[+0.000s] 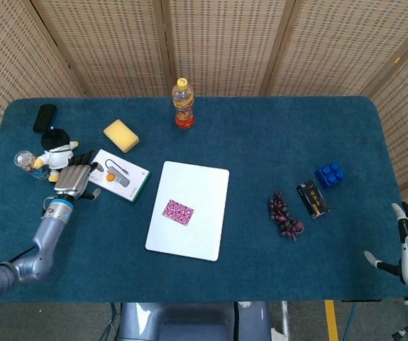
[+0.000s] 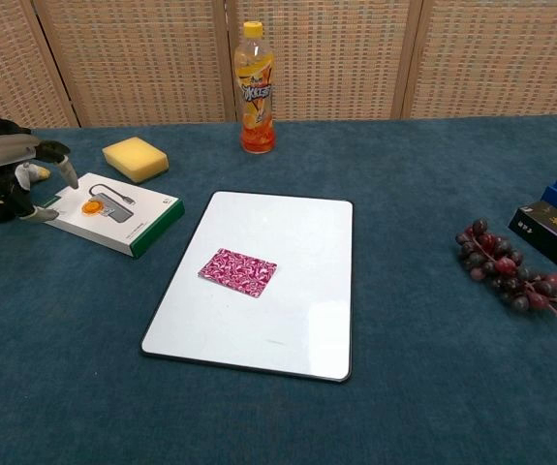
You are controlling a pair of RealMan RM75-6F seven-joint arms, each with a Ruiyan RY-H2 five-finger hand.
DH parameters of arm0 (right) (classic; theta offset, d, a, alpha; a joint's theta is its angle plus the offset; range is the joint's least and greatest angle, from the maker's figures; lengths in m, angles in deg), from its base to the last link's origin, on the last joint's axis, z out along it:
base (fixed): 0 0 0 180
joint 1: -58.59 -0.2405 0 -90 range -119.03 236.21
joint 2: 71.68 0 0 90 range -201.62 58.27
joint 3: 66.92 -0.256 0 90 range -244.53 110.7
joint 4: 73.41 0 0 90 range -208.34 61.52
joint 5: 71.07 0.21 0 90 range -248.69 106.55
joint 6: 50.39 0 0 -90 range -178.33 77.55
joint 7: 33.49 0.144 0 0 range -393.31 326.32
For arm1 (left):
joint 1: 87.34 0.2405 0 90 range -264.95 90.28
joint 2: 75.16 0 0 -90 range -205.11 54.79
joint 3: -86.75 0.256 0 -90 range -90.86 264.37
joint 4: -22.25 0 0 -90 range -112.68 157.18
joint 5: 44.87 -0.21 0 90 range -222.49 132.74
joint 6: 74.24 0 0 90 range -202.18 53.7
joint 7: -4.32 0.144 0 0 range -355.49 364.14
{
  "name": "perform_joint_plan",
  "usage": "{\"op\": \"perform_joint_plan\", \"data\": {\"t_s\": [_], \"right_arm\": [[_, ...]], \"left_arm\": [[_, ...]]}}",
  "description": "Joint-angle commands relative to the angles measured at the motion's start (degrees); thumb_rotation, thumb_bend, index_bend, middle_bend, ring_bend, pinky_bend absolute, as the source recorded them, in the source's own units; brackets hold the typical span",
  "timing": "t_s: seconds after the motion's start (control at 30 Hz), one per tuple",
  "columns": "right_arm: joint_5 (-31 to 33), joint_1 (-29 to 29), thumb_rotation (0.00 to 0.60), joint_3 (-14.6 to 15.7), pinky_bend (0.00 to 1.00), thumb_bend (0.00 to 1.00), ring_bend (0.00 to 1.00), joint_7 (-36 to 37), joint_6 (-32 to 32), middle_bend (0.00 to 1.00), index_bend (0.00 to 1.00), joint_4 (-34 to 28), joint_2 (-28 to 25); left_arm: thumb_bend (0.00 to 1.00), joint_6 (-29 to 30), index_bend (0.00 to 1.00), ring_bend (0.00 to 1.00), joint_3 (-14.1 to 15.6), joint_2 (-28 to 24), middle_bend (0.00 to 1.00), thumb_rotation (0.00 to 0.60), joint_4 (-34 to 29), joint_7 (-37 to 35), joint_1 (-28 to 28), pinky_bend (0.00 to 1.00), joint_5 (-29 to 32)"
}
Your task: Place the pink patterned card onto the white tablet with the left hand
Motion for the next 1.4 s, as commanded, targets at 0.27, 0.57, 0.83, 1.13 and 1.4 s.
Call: {"op": "perform_joint_plan", "data": {"t_s": [0.27,0.57,0.83,1.13,1.4], "right_arm": [[-0.01,-0.01,0.600,-0.02,0.00,0.05,0.00,-0.12,-0.04,0.02,0.04,0.03,0.06],[0.01,-0.01,0.600,-0.04,0.00,0.05,0.00,-0.05,-0.01,0.02,0.04,0.04,0.04],[0.03,-0.02,0.600,-0.03,0.00,0.05,0.00,0.01,0.05,0.02,0.04,0.01,0.00],[0.09,-0.03,0.600,-0.04,0.00,0.05,0.00,0.08,0.12,0.02,0.04,-0.02,-0.03],[0.09,-0.03,0.600,-0.05,0.00,0.05,0.00,0.21,0.17,0.02,0.04,-0.07,-0.08]], "left_arm": [[0.36,-0.86,0.33,0.00,-0.66,1.23,0.00,0.600,3.73,-3.78,0.79,0.00,-3.73],[0.35,-2.65,0.35,0.00,-1.47,3.29,0.00,0.600,6.69,-2.95,-0.97,0.00,-4.04],[0.35,-4.12,0.35,0.00,-1.87,6.51,0.00,0.600,11.05,-0.82,-2.56,0.00,-3.02],[0.35,-5.01,0.36,0.00,-2.37,8.72,0.00,0.600,13.73,-0.28,-3.39,0.00,-3.08],[0.35,-4.82,0.40,0.00,-2.54,9.75,0.00,0.600,14.80,0.21,-3.41,0.00,-3.33]]}}
